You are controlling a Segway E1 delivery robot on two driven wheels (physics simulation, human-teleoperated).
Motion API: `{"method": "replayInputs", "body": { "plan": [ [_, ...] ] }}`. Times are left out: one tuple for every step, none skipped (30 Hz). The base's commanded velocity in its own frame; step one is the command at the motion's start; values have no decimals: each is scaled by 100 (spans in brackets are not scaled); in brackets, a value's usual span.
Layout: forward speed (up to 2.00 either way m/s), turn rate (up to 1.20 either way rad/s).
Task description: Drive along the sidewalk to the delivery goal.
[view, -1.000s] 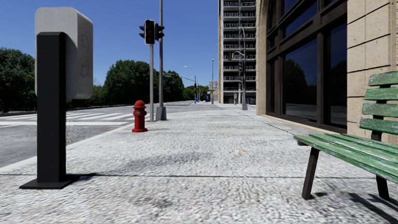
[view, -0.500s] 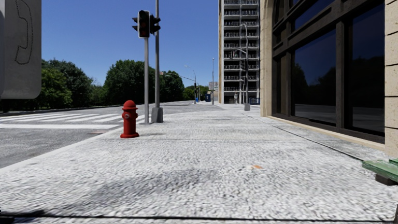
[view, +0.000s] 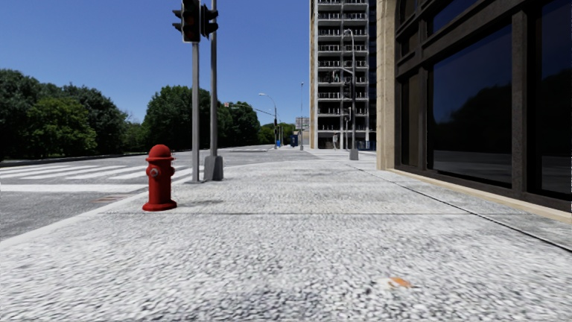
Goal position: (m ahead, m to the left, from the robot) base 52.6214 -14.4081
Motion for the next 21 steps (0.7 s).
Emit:
{"method": "replayInputs", "body": {
  "plan": [
    [144,-5],
    [144,-1],
    [144,0],
    [144,0],
    [144,0],
    [144,0],
    [144,0],
    [144,0],
    [144,0],
    [144,0],
    [144,0],
    [144,0],
    [145,0],
    [145,0],
    [145,0],
    [145,0],
    [145,0],
    [145,0],
    [145,0],
    [145,0],
    [145,0]
  ]
}}
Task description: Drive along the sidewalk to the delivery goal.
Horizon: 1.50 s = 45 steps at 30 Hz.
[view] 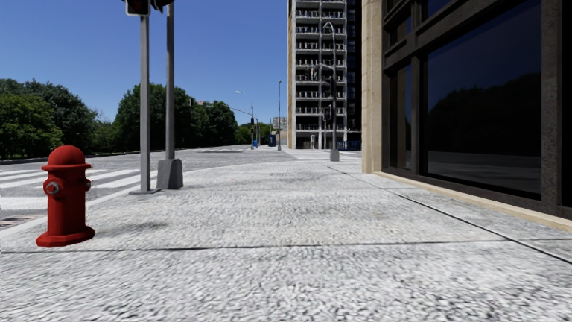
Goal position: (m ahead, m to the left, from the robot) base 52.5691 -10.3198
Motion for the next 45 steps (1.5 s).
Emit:
{"method": "replayInputs", "body": {
  "plan": [
    [145,0],
    [145,0],
    [145,0],
    [145,0],
    [145,0],
    [145,0],
    [145,0],
    [145,0],
    [145,0],
    [145,0],
    [145,0],
    [145,0],
    [145,0],
    [145,0],
    [145,0],
    [145,0],
    [145,0],
    [145,0],
    [145,0],
    [145,0],
    [145,0],
    [145,0],
    [145,0],
    [145,0],
    [145,0],
    [145,0],
    [145,0],
    [145,0],
    [145,0],
    [145,0],
    [145,0],
    [145,0],
    [145,0],
    [145,0],
    [145,0],
    [145,0],
    [145,0],
    [145,0],
    [145,0],
    [145,0],
    [145,0],
    [145,0],
    [145,0],
    [145,0],
    [145,0]
  ]
}}
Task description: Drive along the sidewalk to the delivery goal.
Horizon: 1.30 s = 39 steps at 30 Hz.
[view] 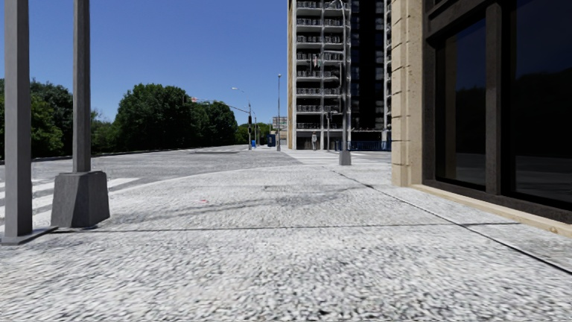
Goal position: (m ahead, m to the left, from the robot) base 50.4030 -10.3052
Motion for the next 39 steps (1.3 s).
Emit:
{"method": "replayInputs", "body": {
  "plan": [
    [145,0],
    [145,0],
    [145,0],
    [145,0],
    [145,0],
    [145,0],
    [145,0],
    [145,0],
    [145,0],
    [145,0],
    [145,0],
    [145,0],
    [145,0],
    [145,0],
    [145,0],
    [145,0],
    [145,0],
    [145,0],
    [145,0],
    [145,0],
    [145,0],
    [145,0],
    [145,0],
    [145,0],
    [145,0],
    [145,0],
    [145,0],
    [145,0],
    [145,0],
    [145,0],
    [145,0],
    [145,0],
    [145,0],
    [145,0],
    [145,0],
    [145,0],
    [145,0],
    [145,0],
    [145,0]
  ]
}}
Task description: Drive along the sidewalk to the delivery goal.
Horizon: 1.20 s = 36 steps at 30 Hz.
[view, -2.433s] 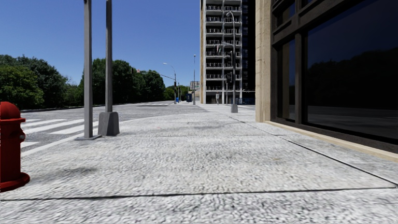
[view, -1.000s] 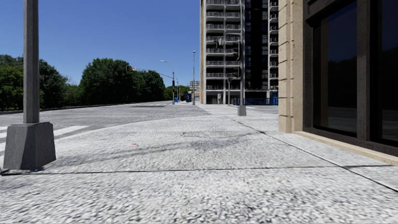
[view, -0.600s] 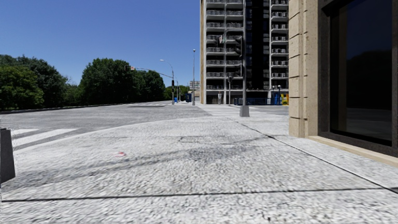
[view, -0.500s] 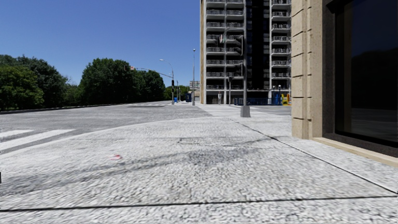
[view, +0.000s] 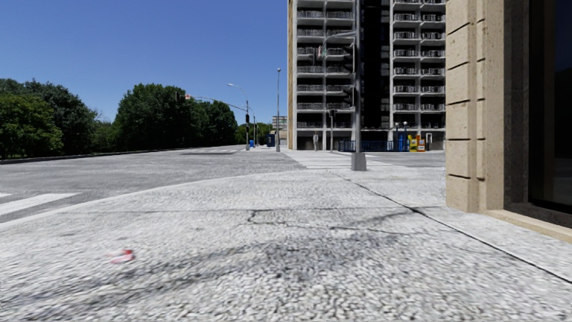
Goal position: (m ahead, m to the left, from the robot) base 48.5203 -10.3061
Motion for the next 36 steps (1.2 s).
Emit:
{"method": "replayInputs", "body": {
  "plan": [
    [145,0],
    [145,0],
    [145,0],
    [145,0],
    [145,0],
    [145,0],
    [145,0],
    [145,0],
    [145,0],
    [145,0],
    [145,0],
    [145,0],
    [145,0],
    [145,0],
    [145,0],
    [145,0],
    [145,-3],
    [145,-8],
    [145,-11],
    [145,-11],
    [145,-12],
    [145,-13],
    [145,-13],
    [145,-13],
    [145,-16],
    [145,-18],
    [145,-19],
    [145,-20],
    [145,-20],
    [145,-20],
    [145,-20],
    [145,-20],
    [145,-20],
    [145,-20],
    [145,-20],
    [145,-20]
  ]
}}
